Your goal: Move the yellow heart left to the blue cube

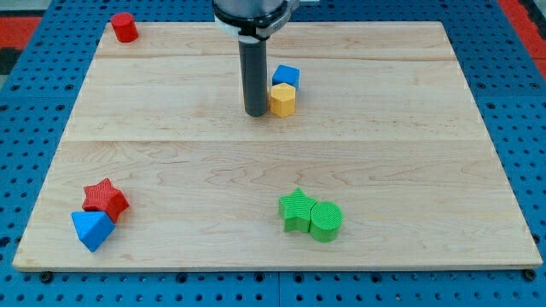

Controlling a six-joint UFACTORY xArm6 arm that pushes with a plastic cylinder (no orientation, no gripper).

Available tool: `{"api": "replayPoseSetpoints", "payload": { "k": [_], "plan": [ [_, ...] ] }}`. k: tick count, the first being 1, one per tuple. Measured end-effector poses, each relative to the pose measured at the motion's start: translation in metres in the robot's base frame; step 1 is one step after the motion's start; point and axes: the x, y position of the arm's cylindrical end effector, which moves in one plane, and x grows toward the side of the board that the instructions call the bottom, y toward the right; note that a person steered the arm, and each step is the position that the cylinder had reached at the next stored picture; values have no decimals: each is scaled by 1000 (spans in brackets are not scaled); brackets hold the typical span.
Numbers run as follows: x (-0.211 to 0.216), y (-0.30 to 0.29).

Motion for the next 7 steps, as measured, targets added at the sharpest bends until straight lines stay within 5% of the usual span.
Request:
{"api": "replayPoseSetpoints", "payload": {
  "k": [3,6,7],
  "plan": [
    [-22,-38],
    [-38,-6],
    [-3,-18]
  ]
}}
